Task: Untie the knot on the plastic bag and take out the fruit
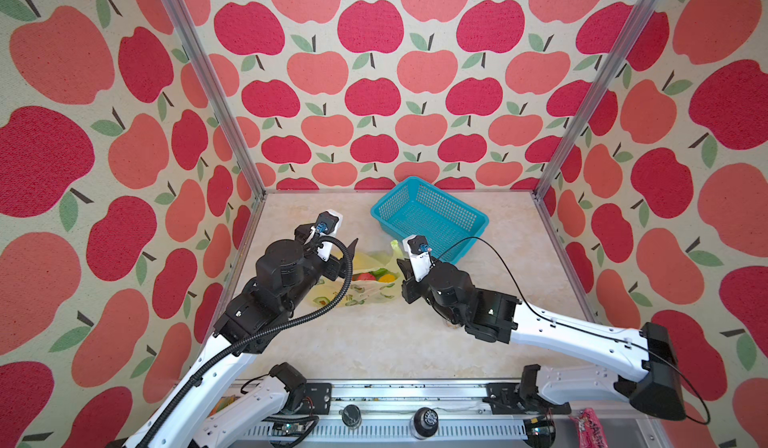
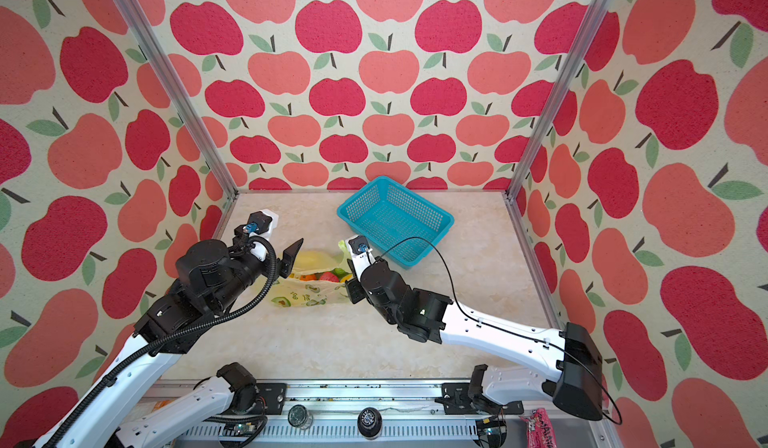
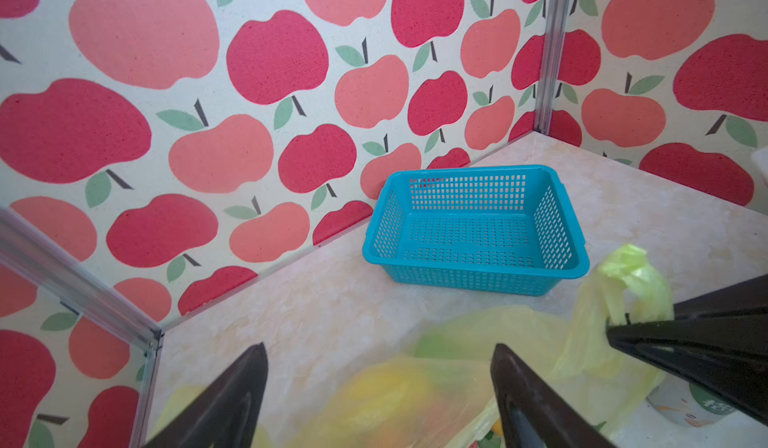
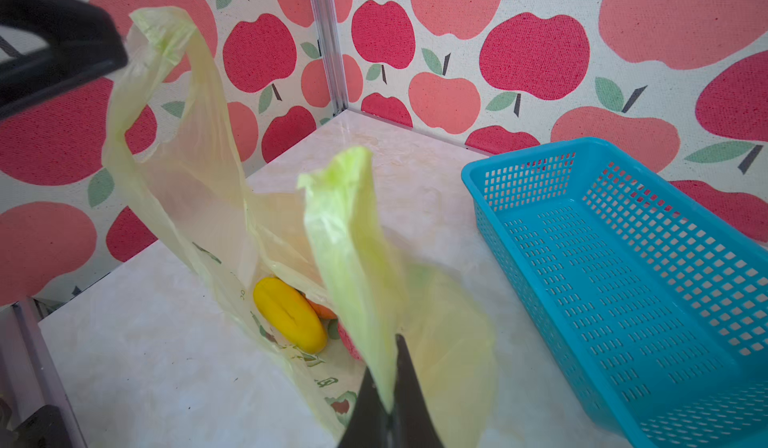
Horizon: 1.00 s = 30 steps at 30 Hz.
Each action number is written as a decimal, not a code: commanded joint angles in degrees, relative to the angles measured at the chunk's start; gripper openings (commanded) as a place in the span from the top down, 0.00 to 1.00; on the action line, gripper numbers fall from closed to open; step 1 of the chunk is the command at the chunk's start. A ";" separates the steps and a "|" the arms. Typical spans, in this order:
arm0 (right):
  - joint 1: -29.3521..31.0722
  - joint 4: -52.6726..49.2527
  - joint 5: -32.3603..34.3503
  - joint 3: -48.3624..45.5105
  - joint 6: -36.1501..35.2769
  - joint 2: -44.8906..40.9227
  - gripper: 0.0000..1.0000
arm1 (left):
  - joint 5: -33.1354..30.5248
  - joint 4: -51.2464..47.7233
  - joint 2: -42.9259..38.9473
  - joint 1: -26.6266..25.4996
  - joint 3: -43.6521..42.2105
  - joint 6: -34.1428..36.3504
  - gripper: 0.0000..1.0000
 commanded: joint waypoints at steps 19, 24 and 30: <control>-0.67 -0.81 2.31 -4.54 4.77 -9.44 1.00 | 13.66 -1.54 9.48 2.17 -11.42 7.46 0.21; -1.09 -1.85 1.77 -4.30 5.55 -8.47 1.00 | 12.74 -1.04 9.81 0.28 -13.22 6.66 0.16; -1.22 -0.72 0.61 -5.60 5.84 -8.36 1.00 | 5.48 -0.02 19.35 0.40 -11.15 7.76 0.12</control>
